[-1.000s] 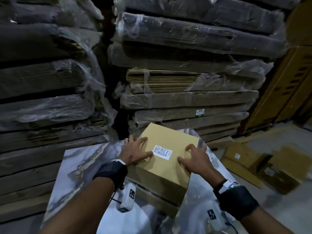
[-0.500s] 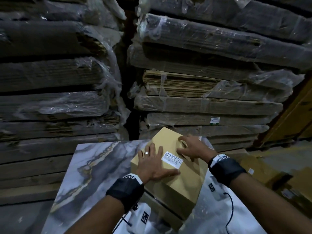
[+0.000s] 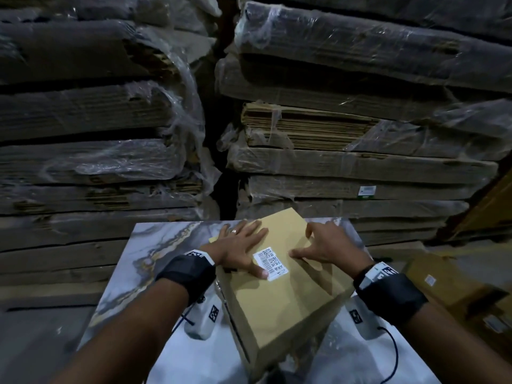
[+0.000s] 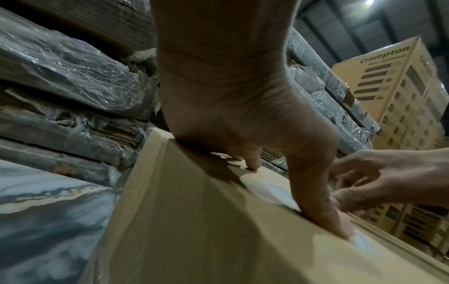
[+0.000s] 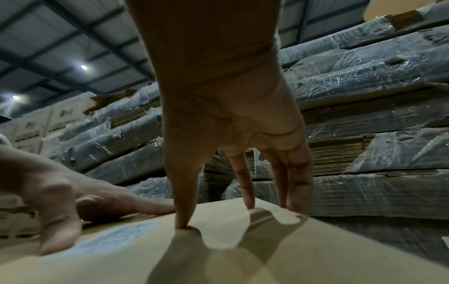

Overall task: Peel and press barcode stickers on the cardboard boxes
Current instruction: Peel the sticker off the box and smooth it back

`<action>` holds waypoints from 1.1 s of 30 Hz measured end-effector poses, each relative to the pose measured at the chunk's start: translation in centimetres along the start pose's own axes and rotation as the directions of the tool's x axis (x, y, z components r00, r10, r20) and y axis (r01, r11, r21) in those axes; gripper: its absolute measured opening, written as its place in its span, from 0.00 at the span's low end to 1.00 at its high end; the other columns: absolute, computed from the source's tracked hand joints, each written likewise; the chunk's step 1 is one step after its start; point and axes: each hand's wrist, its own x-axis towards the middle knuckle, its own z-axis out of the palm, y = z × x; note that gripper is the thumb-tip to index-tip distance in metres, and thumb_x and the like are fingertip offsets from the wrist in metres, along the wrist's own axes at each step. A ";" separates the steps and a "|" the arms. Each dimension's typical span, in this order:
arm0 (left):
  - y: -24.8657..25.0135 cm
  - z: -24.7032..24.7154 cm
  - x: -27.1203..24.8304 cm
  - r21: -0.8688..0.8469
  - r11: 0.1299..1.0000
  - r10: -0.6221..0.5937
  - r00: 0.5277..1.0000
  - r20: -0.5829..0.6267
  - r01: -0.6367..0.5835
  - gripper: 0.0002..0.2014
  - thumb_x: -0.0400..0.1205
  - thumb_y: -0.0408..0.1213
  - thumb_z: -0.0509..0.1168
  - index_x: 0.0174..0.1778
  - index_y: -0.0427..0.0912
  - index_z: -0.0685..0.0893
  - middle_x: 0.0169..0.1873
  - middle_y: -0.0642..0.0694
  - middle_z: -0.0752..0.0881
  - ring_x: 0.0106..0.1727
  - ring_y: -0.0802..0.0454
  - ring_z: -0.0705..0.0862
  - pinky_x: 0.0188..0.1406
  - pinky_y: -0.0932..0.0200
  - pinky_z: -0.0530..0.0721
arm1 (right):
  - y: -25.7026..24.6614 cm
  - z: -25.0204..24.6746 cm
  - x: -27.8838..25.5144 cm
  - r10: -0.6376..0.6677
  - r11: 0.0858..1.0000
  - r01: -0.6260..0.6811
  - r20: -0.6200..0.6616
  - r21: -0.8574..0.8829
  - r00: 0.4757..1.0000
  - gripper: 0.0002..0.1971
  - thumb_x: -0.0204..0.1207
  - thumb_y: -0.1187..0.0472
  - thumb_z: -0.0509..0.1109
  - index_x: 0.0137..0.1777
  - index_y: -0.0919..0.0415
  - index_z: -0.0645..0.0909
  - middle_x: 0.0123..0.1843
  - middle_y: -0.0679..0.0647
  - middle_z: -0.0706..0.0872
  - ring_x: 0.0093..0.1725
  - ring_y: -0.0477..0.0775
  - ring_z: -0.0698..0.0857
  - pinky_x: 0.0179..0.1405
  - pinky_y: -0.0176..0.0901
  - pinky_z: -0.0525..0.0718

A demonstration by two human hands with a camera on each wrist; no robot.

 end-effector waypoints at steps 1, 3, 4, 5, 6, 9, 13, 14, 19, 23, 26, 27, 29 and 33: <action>0.0 -0.2 -0.1 -0.019 1.000 0.015 1.000 0.019 -0.015 0.64 0.63 0.78 0.68 0.89 0.62 0.40 0.88 0.56 0.35 0.88 0.48 0.31 0.81 0.32 0.30 | 0.0 -0.2 -0.3 0.000 1.000 0.001 0.019 -0.030 1.000 0.37 0.66 0.26 0.77 0.61 0.56 0.81 0.62 0.57 0.87 0.66 0.59 0.81 0.62 0.51 0.79; 0.3 -0.5 0.0 -0.048 0.998 0.036 0.999 0.034 -0.035 0.65 0.62 0.73 0.73 0.90 0.60 0.42 0.89 0.55 0.36 0.88 0.48 0.31 0.83 0.35 0.30 | 0.0 -0.6 -0.5 -0.002 0.996 0.006 0.050 -0.089 0.999 0.36 0.67 0.27 0.77 0.62 0.57 0.81 0.62 0.57 0.86 0.65 0.58 0.82 0.60 0.50 0.81; 0.4 -0.6 0.1 -0.065 0.997 0.045 0.998 0.033 -0.043 0.65 0.63 0.70 0.76 0.90 0.57 0.43 0.89 0.53 0.37 0.88 0.48 0.32 0.84 0.37 0.31 | -0.1 -0.7 -0.5 -0.002 0.994 0.008 0.059 -0.112 0.998 0.36 0.67 0.27 0.76 0.61 0.57 0.81 0.62 0.57 0.86 0.64 0.58 0.82 0.59 0.50 0.81; 0.7 -0.7 0.0 -0.087 0.995 0.053 0.998 0.025 -0.051 0.65 0.65 0.66 0.79 0.90 0.54 0.45 0.89 0.51 0.39 0.88 0.47 0.33 0.86 0.39 0.33 | -0.3 -0.8 -0.4 -0.003 0.991 0.012 0.066 -0.135 0.998 0.35 0.67 0.27 0.77 0.61 0.56 0.82 0.63 0.57 0.86 0.64 0.59 0.82 0.59 0.50 0.81; 0.9 -0.6 0.1 -0.120 0.991 0.055 0.998 0.012 -0.053 0.64 0.67 0.62 0.81 0.91 0.51 0.47 0.90 0.50 0.40 0.89 0.47 0.35 0.87 0.42 0.35 | -0.7 -0.9 -0.3 -0.007 0.988 0.019 0.072 -0.155 0.997 0.34 0.68 0.28 0.77 0.60 0.56 0.83 0.63 0.58 0.86 0.64 0.60 0.83 0.59 0.50 0.81; 1.2 0.0 -0.4 -0.279 0.960 0.011 1.000 -0.023 -0.017 0.66 0.66 0.53 0.85 0.90 0.48 0.46 0.90 0.49 0.43 0.89 0.48 0.38 0.88 0.47 0.41 | -2.5 -0.6 0.0 -0.094 0.981 0.104 0.070 -0.164 0.993 0.27 0.68 0.39 0.81 0.60 0.56 0.85 0.63 0.58 0.85 0.63 0.61 0.84 0.56 0.49 0.82; 1.9 0.6 -1.0 -0.431 0.901 -0.089 0.994 -0.068 0.051 0.64 0.63 0.52 0.78 0.90 0.51 0.44 0.90 0.42 0.47 0.90 0.45 0.45 0.88 0.46 0.47 | -5.8 0.1 0.2 -0.308 0.943 0.321 0.126 -0.092 0.943 0.12 0.73 0.54 0.77 0.54 0.57 0.87 0.53 0.57 0.84 0.56 0.62 0.83 0.43 0.45 0.75; 1.9 0.7 -0.9 -0.464 0.885 -0.096 0.992 -0.084 0.046 0.63 0.63 0.54 0.73 0.91 0.50 0.45 0.89 0.41 0.50 0.90 0.45 0.47 0.88 0.46 0.48 | -6.4 0.4 0.3 -0.329 0.933 0.344 0.137 -0.106 0.934 0.06 0.74 0.58 0.74 0.48 0.58 0.85 0.49 0.57 0.83 0.52 0.63 0.83 0.39 0.45 0.72; 1.6 1.2 -0.6 -0.637 0.770 -0.152 0.981 -0.117 0.044 0.60 0.56 0.42 0.68 0.90 0.56 0.53 0.86 0.47 0.64 0.79 0.41 0.74 0.71 0.47 0.80 | -7.3 1.0 0.5 -0.383 0.913 0.393 0.101 -0.113 0.918 0.17 0.71 0.67 0.70 0.27 0.54 0.66 0.29 0.50 0.68 0.36 0.59 0.71 0.24 0.42 0.57; 2.1 0.5 -1.0 -0.747 0.664 -0.164 0.971 -0.175 -0.023 0.56 0.60 0.33 0.64 0.90 0.48 0.56 0.81 0.54 0.72 0.60 0.47 0.87 0.43 0.58 0.87 | -6.9 1.4 0.6 -0.360 0.930 0.364 0.065 -0.056 0.931 0.06 0.71 0.65 0.70 0.34 0.58 0.84 0.34 0.57 0.85 0.37 0.63 0.82 0.30 0.45 0.74; 2.3 0.6 -1.1 -0.760 0.649 -0.171 0.967 -0.191 -0.035 0.55 0.60 0.35 0.63 0.90 0.49 0.56 0.81 0.54 0.73 0.66 0.50 0.84 0.60 0.51 0.87 | -6.6 1.8 1.0 -0.349 0.937 0.349 0.021 -0.014 0.937 0.07 0.71 0.64 0.70 0.43 0.57 0.90 0.42 0.58 0.91 0.41 0.63 0.88 0.39 0.49 0.85; 2.3 0.6 -1.1 -0.758 0.652 -0.172 0.966 -0.191 -0.034 0.55 0.60 0.35 0.63 0.90 0.49 0.57 0.81 0.53 0.73 0.66 0.51 0.83 0.61 0.52 0.87 | -6.5 1.9 1.2 -0.353 0.936 0.353 0.003 -0.008 0.936 0.08 0.71 0.64 0.70 0.43 0.57 0.91 0.42 0.58 0.91 0.42 0.63 0.88 0.40 0.49 0.85; 2.2 0.7 -1.0 -0.765 0.644 -0.178 0.965 -0.194 -0.035 0.55 0.60 0.34 0.63 0.90 0.49 0.57 0.80 0.53 0.74 0.64 0.51 0.85 0.54 0.56 0.87 | -6.5 1.9 1.3 -0.360 0.933 0.359 -0.020 -0.011 0.933 0.08 0.71 0.63 0.70 0.43 0.56 0.91 0.42 0.57 0.91 0.42 0.62 0.88 0.38 0.47 0.82; 2.3 0.5 -1.1 -0.798 0.600 -0.194 0.958 -0.212 -0.056 0.48 0.70 0.23 0.64 0.89 0.44 0.57 0.79 0.50 0.75 0.63 0.49 0.85 0.48 0.59 0.86 | -6.4 2.2 1.5 -0.365 0.931 0.364 -0.027 -0.012 0.931 0.07 0.73 0.62 0.67 0.38 0.54 0.86 0.41 0.58 0.90 0.42 0.65 0.86 0.35 0.46 0.74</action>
